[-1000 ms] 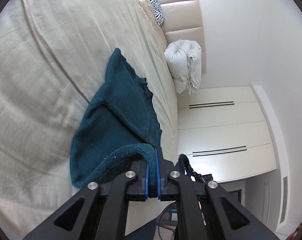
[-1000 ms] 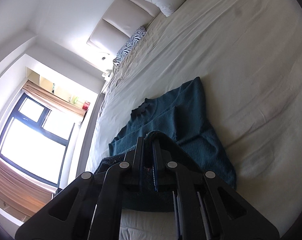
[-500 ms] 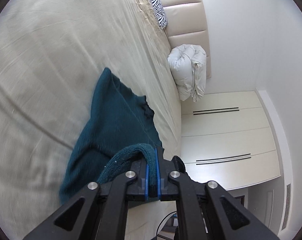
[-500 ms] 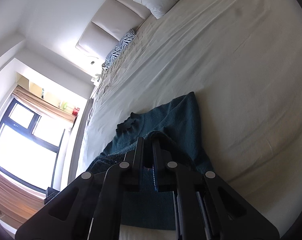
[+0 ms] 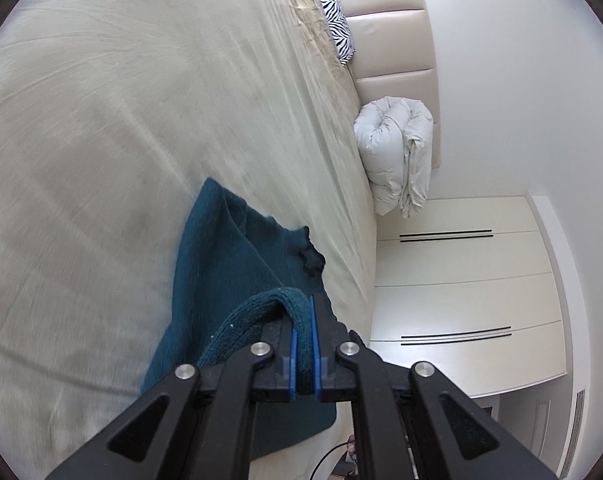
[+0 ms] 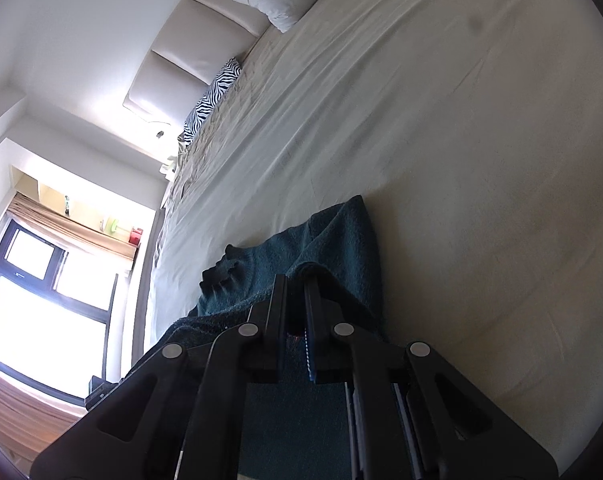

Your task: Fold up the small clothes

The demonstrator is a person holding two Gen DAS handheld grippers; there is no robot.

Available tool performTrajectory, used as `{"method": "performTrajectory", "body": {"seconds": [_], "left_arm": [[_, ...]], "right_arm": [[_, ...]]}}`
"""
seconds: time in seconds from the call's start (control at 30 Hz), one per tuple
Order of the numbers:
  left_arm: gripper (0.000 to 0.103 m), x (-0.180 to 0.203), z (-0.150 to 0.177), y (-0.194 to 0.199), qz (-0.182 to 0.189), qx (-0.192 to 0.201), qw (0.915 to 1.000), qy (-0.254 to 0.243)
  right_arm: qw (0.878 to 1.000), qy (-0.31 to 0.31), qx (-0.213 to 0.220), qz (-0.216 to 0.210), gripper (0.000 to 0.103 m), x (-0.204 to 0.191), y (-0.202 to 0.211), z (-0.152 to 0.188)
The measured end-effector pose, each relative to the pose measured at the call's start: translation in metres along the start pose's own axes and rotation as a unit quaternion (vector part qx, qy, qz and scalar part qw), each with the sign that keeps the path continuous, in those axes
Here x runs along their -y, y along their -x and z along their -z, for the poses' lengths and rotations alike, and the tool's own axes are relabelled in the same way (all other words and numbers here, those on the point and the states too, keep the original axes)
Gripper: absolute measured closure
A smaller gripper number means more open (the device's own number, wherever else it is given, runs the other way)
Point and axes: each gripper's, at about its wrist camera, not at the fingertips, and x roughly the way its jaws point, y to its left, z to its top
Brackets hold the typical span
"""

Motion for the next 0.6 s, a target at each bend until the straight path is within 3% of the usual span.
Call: {"method": "performTrajectory", "body": {"seconds": [0.6], "left_arm": [[0.096,-0.017,-0.038,-0.039,-0.035,0.007,0.9994,0.003]], "right_arm": [[0.999,-0.024,-0.013,0.031,0.095,0.008,-0.068,-0.030]]}}
